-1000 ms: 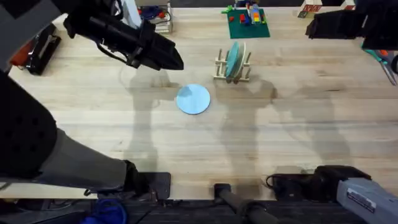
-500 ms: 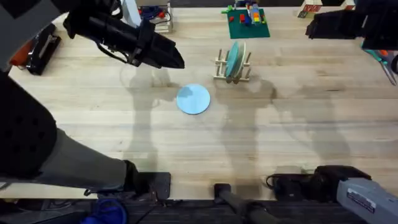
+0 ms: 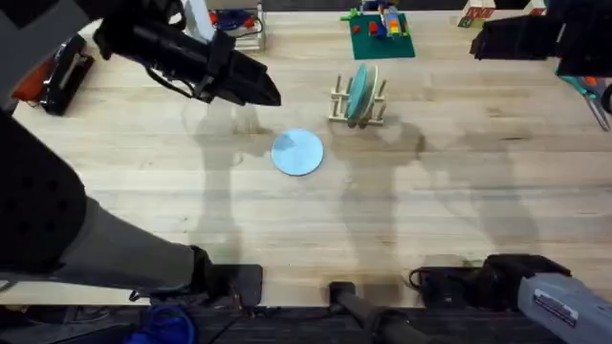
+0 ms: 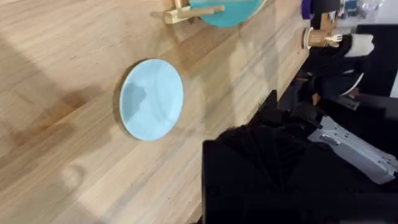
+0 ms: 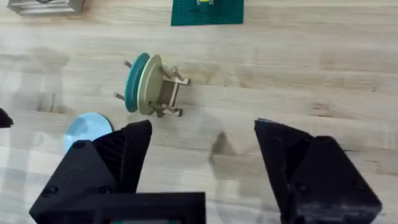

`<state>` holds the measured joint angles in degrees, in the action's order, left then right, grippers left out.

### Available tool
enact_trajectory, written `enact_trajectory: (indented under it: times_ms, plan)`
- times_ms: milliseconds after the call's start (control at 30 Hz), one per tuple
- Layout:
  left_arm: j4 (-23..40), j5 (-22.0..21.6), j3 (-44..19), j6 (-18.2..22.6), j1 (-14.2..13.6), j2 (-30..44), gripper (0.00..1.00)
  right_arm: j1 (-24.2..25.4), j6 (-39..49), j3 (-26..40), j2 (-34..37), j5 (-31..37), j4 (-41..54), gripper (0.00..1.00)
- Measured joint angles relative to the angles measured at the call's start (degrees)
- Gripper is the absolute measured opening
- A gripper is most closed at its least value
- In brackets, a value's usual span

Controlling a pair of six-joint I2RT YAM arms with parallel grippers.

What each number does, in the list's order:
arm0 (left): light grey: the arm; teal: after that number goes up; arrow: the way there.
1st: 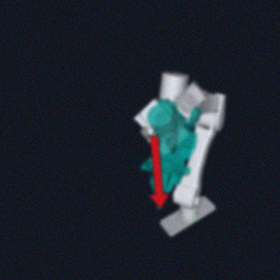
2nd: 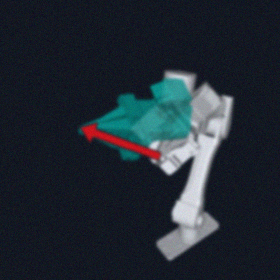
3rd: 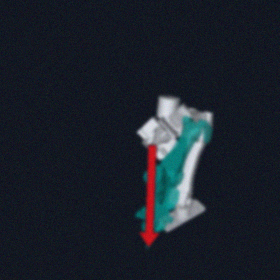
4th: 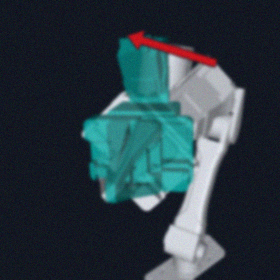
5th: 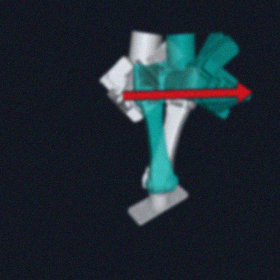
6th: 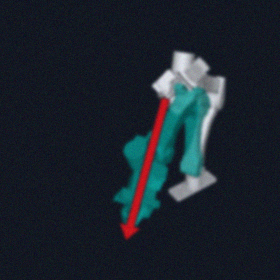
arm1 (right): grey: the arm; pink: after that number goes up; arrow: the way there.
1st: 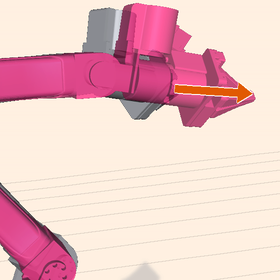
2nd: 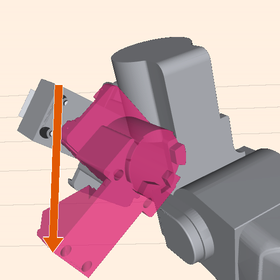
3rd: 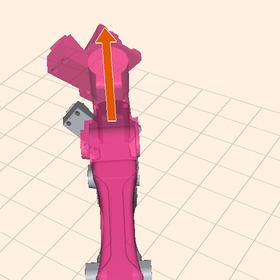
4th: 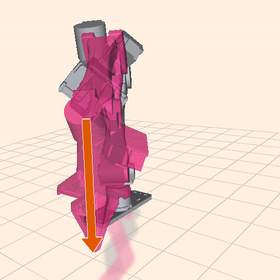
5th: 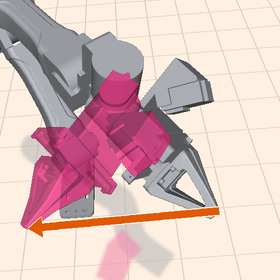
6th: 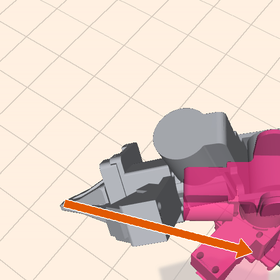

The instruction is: Pick up the plates from the table one by one and place each into a slot on the dish rack.

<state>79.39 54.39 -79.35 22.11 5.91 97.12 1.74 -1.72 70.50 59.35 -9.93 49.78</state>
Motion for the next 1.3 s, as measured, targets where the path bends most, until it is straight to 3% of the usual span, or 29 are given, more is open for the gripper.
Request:
enact_trajectory:
  times_ms: [233, 767, 1100, 1300]
  plan:
    - [2.3, 0.02, 0.0, 2.01, 3.7, 0.0, 0.043, 0.0, 0.0, 0.0, 0.0, 0.0, 0.0, 0.994]
    - [0.02, 0.09, 0.05, 0.21, 3.66, 0.0, 0.042, 0.0, 0.0, 0.0, 0.0, 0.0, 0.0, 0.995]
    - [-4.45, 0.46, 6.79, 0.2, 3.66, 0.02, 0.042, 0.0, 0.0, 0.0, 0.0, 0.0, -0.01, 0.994]
    - [-5.64, 0.46, 7.53, 0.22, 3.66, 0.02, 0.041, 0.0, 0.0, 0.0, 0.0, 0.0, 0.0, 0.995]
